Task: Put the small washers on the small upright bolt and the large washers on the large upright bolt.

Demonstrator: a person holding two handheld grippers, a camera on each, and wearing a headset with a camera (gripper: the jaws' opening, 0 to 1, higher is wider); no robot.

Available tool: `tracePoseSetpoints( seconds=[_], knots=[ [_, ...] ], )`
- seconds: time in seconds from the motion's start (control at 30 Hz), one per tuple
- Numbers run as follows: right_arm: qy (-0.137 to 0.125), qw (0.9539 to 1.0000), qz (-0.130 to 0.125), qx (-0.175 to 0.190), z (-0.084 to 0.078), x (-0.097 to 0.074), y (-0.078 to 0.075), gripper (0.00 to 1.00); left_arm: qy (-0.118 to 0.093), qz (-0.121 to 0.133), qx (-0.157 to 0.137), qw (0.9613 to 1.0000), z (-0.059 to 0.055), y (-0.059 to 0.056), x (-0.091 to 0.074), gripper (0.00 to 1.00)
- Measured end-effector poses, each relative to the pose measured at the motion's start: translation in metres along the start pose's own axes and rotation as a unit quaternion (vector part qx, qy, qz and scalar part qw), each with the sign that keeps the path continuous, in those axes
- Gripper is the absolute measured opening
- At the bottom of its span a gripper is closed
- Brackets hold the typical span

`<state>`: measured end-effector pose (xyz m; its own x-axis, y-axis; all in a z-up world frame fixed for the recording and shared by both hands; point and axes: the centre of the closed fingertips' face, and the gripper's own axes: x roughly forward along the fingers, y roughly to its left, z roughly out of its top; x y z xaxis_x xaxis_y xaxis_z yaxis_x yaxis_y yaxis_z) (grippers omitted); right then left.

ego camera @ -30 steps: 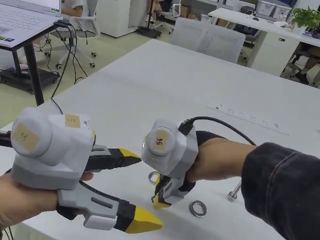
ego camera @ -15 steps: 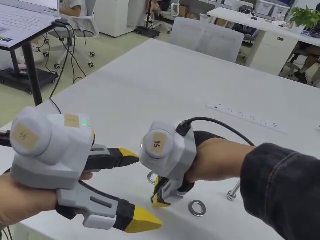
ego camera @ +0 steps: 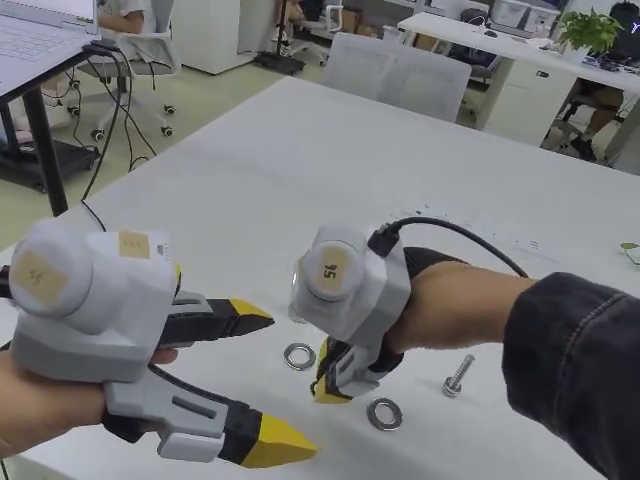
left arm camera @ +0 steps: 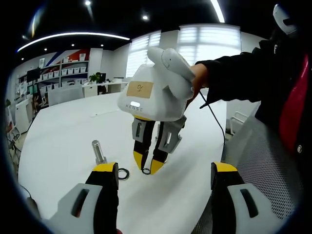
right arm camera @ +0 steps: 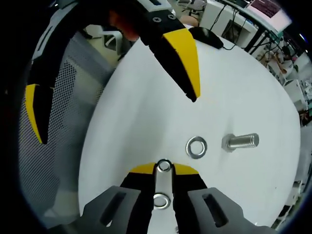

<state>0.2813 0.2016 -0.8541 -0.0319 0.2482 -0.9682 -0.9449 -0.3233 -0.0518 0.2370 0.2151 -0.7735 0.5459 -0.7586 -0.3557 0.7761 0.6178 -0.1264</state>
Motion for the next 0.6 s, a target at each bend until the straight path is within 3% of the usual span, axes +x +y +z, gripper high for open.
tracePoseSetpoints(
  seconds=[0.6],
  knots=[
    [-0.015,0.9977,-0.041,0.051,-0.032,-0.051,-0.012,0.13,0.013,-0.027,0.011,0.9995,0.001,0.004,0.014,0.77]
  ],
)
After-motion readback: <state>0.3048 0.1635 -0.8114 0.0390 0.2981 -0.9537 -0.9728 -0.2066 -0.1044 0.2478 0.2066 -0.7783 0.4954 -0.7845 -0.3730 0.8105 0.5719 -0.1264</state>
